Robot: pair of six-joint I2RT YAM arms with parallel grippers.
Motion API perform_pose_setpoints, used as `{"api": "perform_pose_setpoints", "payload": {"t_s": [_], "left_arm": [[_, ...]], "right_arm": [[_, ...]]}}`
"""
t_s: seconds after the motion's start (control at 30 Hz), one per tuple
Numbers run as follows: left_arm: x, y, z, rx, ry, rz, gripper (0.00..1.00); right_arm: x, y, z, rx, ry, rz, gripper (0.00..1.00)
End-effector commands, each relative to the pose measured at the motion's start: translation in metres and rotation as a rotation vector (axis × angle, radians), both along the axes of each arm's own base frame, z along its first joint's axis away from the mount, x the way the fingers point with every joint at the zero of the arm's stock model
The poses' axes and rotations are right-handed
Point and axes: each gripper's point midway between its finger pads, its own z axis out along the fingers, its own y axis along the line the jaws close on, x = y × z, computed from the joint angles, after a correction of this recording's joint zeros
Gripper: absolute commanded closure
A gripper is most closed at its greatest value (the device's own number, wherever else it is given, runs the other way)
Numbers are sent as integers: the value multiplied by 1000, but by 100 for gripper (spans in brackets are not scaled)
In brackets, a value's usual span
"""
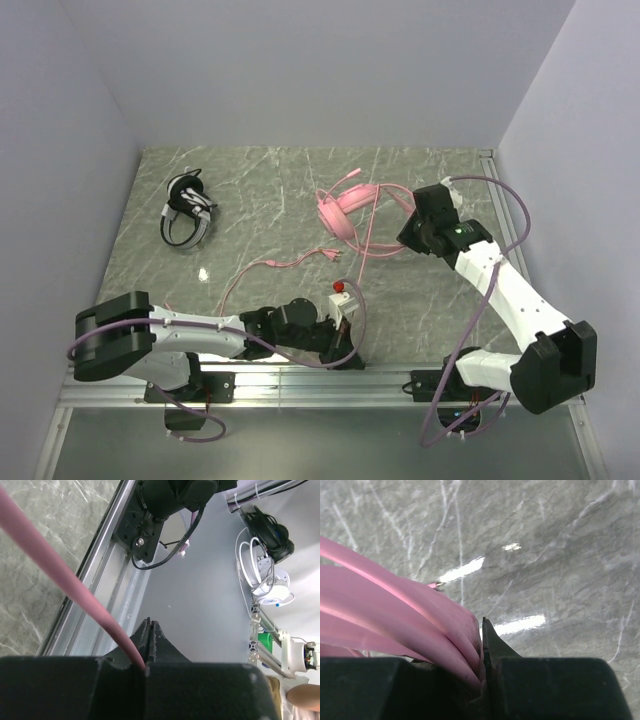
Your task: Wrap the headphones
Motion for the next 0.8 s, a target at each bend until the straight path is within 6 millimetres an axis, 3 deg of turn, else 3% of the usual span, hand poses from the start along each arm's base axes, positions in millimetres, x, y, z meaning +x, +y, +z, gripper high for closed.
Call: {"api": "perform_pose_setpoints", "payload": {"t_s": [0.0,0.13,0.3,0.53,0.77], "left_arm": [[-15,-2,4,-43,-17,-85,98],[-13,-1,-2,-41,-44,-91,100],[8,3,-9,-30,-115,-19,100],[26,18,-12,-86,-141,29,99],[41,23,-14,-89,-169,38,100]], "right_arm": [[24,10,55,137,-196,-38,100],[20,9,64,163,-212,-22,100],[10,12,79,216,-225,38,100],[-18,5,123,274,-319,90,100],[-46,13,160,329,-387,187,100]]}}
